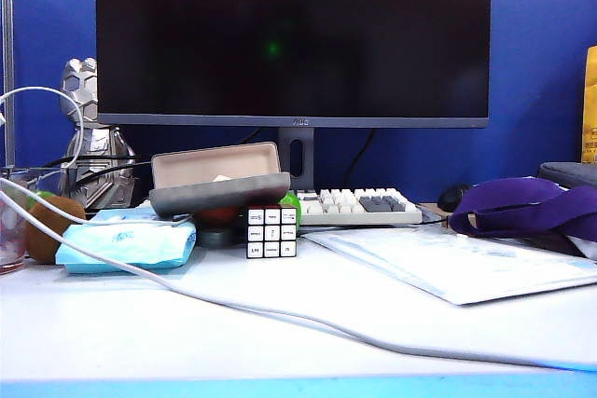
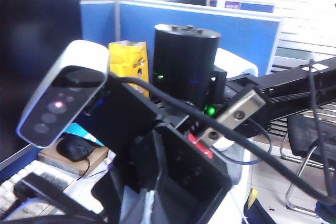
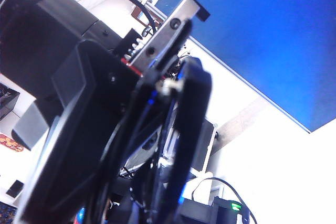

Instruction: Pick up the glasses, fold the temples of the glasses, place the glasses into the glasses case, and finally close the glasses case.

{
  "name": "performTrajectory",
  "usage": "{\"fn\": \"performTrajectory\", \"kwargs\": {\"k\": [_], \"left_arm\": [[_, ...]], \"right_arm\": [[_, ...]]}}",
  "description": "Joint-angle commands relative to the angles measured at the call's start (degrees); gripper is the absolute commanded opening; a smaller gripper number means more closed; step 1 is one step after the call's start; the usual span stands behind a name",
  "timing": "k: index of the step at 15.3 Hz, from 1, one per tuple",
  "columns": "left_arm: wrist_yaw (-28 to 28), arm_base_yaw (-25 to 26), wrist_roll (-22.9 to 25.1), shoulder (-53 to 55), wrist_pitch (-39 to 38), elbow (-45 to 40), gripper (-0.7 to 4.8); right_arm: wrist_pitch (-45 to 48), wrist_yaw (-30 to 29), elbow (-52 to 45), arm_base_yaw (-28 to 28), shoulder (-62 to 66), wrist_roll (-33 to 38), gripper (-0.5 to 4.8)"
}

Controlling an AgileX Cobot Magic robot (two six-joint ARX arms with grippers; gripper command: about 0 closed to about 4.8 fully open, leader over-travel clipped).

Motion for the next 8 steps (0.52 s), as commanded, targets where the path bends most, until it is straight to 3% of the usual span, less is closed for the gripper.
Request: {"fn": "performTrajectory", "kwargs": {"k": [1, 2, 4, 7, 8], "left_arm": [[-0.7, 0.0, -0.3, -0.1, 4.4, 0.0, -0.05], [-0.8, 0.0, -1.7, -0.3, 7.3, 0.0, -0.05], [-6.1, 0.1, -3.0, -1.6, 9.8, 0.0, -0.05], [-13.5, 0.1, -2.6, -1.8, 6.6, 0.0, -0.05], [-18.5, 0.1, -2.6, -1.2, 4.2, 0.0, -0.05]], "right_arm": [[1.4, 1.3, 0.4, -0.6, -0.8, -0.8, -0.05], [-0.5, 2.9, 0.4, -1.5, -0.8, -2.3, -0.05], [-5.9, 6.8, 0.4, -4.9, -0.8, -6.3, -0.05], [-18.4, 15.6, 0.4, -11.3, -0.9, -13.2, -0.05], [-21.4, 17.2, 0.4, -12.7, -0.9, -15.6, -0.05]]}}
